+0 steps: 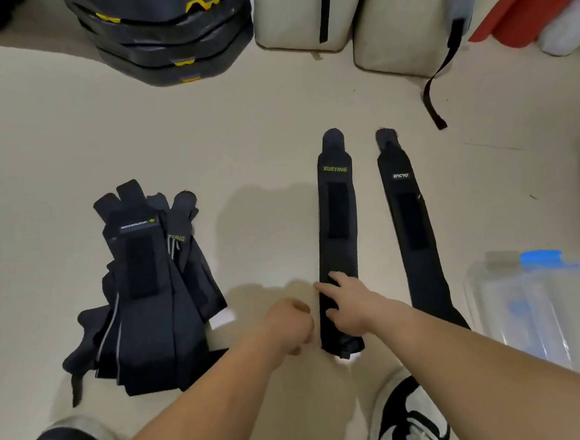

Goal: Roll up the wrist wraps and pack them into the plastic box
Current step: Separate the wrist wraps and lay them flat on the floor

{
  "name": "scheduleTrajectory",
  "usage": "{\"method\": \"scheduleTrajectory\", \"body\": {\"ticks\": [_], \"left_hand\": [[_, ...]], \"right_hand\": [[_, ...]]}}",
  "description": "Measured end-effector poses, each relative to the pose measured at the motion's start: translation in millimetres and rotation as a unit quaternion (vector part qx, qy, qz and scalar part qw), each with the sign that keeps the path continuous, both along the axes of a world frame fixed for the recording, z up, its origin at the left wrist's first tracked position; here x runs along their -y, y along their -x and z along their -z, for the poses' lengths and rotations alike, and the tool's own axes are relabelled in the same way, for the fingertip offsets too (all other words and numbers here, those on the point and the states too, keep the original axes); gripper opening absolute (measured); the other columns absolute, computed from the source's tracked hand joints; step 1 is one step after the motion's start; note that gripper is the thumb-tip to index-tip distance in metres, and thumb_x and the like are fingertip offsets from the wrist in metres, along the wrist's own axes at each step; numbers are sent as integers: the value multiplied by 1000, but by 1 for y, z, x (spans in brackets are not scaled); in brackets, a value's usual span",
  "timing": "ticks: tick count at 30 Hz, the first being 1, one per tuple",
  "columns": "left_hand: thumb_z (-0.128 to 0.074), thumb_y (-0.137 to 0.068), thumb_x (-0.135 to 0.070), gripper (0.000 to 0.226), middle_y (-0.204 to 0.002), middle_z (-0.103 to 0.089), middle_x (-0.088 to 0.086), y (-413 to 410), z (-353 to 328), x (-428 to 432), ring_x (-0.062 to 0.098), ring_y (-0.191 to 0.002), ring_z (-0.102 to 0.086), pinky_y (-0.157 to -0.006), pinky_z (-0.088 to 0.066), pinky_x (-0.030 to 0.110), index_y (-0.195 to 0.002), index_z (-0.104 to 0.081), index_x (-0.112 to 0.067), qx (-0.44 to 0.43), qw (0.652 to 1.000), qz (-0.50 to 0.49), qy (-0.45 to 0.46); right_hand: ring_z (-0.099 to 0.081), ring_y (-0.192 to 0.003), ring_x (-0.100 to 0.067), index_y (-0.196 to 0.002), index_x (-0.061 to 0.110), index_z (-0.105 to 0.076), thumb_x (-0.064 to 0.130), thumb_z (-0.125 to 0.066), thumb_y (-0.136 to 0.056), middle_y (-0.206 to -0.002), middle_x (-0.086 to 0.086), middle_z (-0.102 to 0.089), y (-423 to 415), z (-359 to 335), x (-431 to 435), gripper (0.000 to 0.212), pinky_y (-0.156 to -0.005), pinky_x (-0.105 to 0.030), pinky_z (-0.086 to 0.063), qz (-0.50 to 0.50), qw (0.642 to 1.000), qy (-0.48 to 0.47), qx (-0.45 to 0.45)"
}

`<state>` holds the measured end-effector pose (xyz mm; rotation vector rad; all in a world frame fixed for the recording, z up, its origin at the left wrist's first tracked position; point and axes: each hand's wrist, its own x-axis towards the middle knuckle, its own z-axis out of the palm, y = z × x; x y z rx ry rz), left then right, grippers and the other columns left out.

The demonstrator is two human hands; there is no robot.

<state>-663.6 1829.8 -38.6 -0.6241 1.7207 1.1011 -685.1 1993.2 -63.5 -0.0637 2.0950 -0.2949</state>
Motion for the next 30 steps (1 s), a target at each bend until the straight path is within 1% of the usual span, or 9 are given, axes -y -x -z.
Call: {"method": "scheduleTrajectory", "body": {"ticks": [3,7,12,16,20,24,26,28,30], "left_hand": [[-55,-100,-7,28,-113,-71,9,2,0,18,26,-106,-73,-89,-62,42,-123,-65,-17,-5,1000,-17,20],[-55,-101,-12,22,-118,-70,9,4,-10,42,25,-106,-72,-90,-65,45,-118,-65,-20,-9,999,-44,11],[-54,-103,-10,20,-114,-70,7,10,-25,78,21,-97,-73,-78,-61,36,-119,-66,-18,-96,990,-104,8],[-51,-101,-2,23,-102,-70,11,16,-37,126,23,-80,-67,-69,-56,40,-108,-67,-15,-156,965,-211,18],[-50,-106,-5,24,-101,-68,4,19,-42,184,22,-91,-71,-83,-65,41,-117,-67,-19,-174,933,-300,94],[-53,-99,-6,30,-112,-67,3,15,-32,230,24,-94,-67,-91,-62,46,-118,-68,-24,-208,899,-352,158],[-54,-97,-6,29,-114,-67,1,12,-23,241,21,-95,-66,-82,-60,37,-117,-66,-24,-224,890,-366,155],[-57,-100,-7,27,-110,-63,-7,10,-15,243,8,-91,-60,-69,-48,21,-119,-63,-26,-226,893,-359,148],[-61,-100,-12,29,-111,-60,-11,11,-11,241,4,-91,-57,-67,-42,17,-124,-60,-29,-219,903,-342,137]], "right_hand": [[7,-161,-33,-165,39,-18,28,-43,-108,-174,-4,15,-4,-7,-5,63,-127,-53,-22,-47,996,-61,38],[5,-159,-39,-157,23,-32,28,-40,-106,-173,-7,16,-9,-18,-8,52,-126,-55,-22,-17,993,-92,71],[-33,-143,-38,-152,14,-42,15,-43,-104,-160,-14,-23,5,-37,31,48,-113,-46,-40,-1,993,-117,26],[-53,-135,-36,-149,9,-48,22,-46,-106,-151,-16,-52,29,-52,105,45,-109,-41,-47,53,998,-14,-21],[-53,-136,-35,-143,0,-56,18,-44,-108,-150,-17,-55,48,-62,193,41,-111,-38,-44,45,993,102,-31],[-56,-124,-24,-147,15,-56,13,-46,-104,-144,-8,-59,49,-55,253,44,-100,-30,-43,115,975,186,-45],[-54,-118,-18,-151,19,-52,14,-48,-103,-144,-5,-58,47,-47,268,48,-97,-28,-42,175,962,207,-41],[-55,-123,-20,-152,21,-49,15,-53,-100,-146,-4,-56,46,-40,275,53,-103,-32,-48,240,948,207,-25],[-57,-127,-22,-155,22,-46,16,-56,-99,-147,-3,-55,48,-35,277,57,-107,-38,-51,285,937,201,-4]]}}
